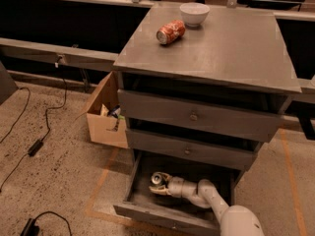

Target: Place green can into bottom drawer

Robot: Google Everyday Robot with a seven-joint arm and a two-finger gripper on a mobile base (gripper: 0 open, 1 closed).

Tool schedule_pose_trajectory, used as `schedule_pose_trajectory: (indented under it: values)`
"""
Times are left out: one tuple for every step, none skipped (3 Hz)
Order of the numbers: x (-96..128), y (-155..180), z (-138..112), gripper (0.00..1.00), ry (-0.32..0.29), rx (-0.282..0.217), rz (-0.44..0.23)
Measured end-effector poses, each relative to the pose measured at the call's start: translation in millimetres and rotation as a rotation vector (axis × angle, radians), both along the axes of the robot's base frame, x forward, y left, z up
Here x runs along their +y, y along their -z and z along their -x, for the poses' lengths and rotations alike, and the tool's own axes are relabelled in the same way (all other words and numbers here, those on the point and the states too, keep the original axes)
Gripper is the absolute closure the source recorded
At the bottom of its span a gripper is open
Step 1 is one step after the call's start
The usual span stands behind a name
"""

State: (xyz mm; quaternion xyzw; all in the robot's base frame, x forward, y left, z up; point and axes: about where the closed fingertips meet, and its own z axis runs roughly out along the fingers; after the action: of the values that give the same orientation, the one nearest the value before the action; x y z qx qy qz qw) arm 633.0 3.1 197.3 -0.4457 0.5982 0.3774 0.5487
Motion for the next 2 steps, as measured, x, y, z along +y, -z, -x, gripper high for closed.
schedule_pose_trajectory:
  values:
    - [1.1,11.1,2.3,0.08,0.006,0.021,0.014]
    - [1.6,14.3,3.9,0.00,0.006,0.028,0.022]
